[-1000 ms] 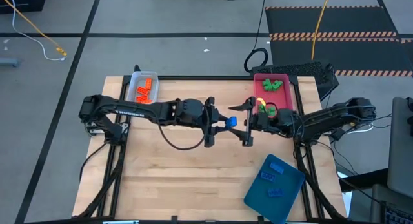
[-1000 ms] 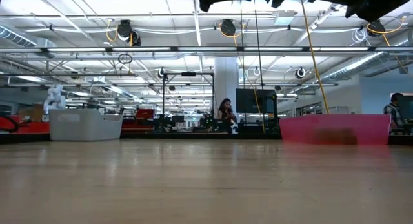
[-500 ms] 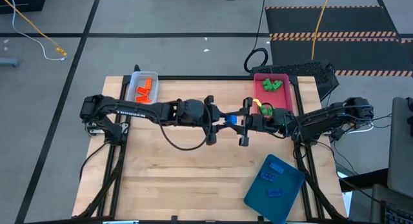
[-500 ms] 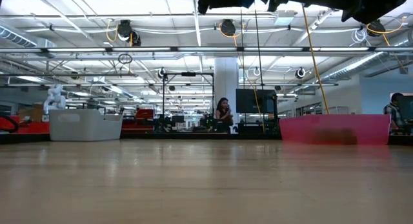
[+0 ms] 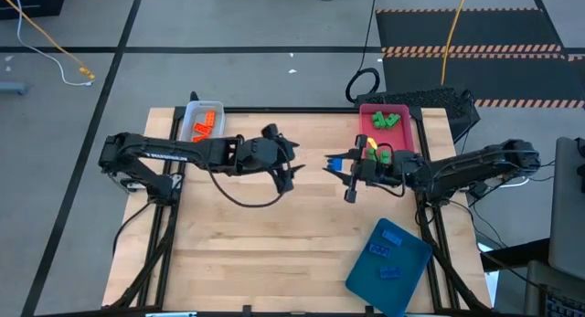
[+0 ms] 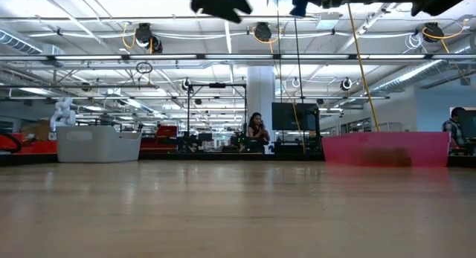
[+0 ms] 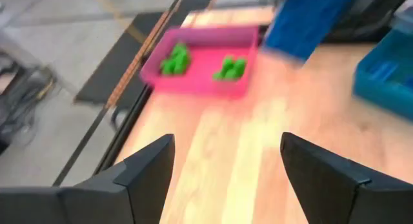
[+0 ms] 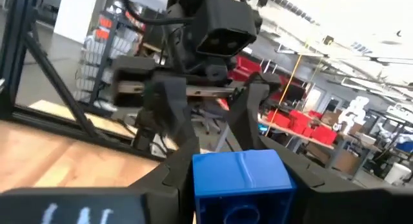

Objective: Sort & place blocks by color
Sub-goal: Put the blue gamepiece into the blue bin

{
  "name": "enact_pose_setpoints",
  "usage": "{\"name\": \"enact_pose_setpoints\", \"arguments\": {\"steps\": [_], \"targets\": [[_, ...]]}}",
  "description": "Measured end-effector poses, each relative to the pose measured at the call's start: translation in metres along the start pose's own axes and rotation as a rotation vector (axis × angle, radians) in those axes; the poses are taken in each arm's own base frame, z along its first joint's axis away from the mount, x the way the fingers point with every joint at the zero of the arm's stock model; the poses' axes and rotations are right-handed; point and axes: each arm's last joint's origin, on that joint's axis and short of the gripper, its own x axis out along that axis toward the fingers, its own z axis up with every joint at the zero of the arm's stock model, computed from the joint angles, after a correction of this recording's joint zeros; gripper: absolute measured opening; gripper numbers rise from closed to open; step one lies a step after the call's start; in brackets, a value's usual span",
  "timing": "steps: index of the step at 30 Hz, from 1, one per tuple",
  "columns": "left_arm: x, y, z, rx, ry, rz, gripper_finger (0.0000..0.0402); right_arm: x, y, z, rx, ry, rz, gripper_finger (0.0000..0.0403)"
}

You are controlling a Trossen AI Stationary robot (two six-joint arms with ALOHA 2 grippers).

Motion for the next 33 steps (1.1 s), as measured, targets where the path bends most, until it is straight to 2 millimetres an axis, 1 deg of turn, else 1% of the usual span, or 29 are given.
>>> {"name": "enact_pose_setpoints", "arguments": {"steps": [4,6,8,10,12,20,26,33], "targets": [[-0.016,0.007,-0.008,-0.039,0.096,0.056,0.0266,-0.014,-0.002,0.004,0.036,0.066,0.045,0.0127],[-0.018,0.008,-0.013,-0.040,0.147,0.085,0.0254,-0.022,-0.002,0.006,0.069,0.100,0.084,0.0127],[-0.018,0.009,-0.017,-0.032,0.187,0.098,0.0242,-0.029,0.000,0.007,0.145,0.113,0.193,0.0127],[-0.018,0.011,-0.019,-0.026,0.204,0.104,0.0230,-0.036,0.006,0.009,0.238,0.115,0.350,0.0127],[-0.015,0.012,-0.019,-0.023,0.205,0.111,0.0218,-0.043,0.013,0.012,0.330,0.137,0.472,0.0127],[-0.013,0.014,-0.019,-0.025,0.204,0.117,0.0179,-0.065,0.048,0.016,0.558,0.326,0.676,0.0127],[-0.013,0.013,-0.019,-0.028,0.202,0.113,0.0160,-0.076,0.080,0.010,0.699,0.540,0.778,0.0127],[-0.015,0.007,-0.018,-0.035,0.194,0.098,0.0152,-0.090,0.116,0.001,0.832,0.803,0.831,0.0127]]}}
